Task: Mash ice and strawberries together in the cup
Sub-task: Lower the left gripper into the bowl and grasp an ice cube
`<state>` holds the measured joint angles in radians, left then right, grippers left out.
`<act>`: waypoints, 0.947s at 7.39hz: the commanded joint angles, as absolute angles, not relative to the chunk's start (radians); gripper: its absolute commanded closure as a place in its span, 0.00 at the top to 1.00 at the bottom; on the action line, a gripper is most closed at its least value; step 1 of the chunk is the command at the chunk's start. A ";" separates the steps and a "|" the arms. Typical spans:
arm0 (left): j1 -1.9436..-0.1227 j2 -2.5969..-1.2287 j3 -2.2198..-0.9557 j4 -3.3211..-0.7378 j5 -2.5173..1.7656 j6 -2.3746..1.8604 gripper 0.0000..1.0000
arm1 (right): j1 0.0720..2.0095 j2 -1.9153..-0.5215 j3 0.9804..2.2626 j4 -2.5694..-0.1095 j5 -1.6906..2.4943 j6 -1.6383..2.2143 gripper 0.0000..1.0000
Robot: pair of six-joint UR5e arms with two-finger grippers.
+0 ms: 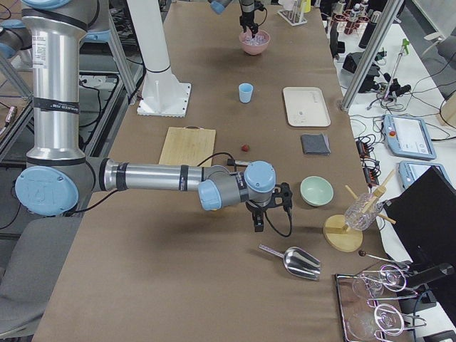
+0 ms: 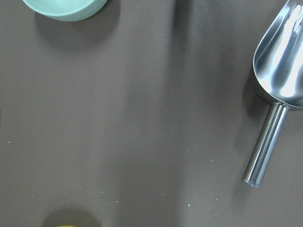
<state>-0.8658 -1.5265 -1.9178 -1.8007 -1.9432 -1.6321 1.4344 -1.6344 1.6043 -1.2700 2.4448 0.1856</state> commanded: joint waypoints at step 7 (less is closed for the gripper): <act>-0.848 -1.519 -1.893 -1.829 -1.939 -1.626 0.77 | 1.434 -1.641 1.612 -1.269 2.444 0.186 1.00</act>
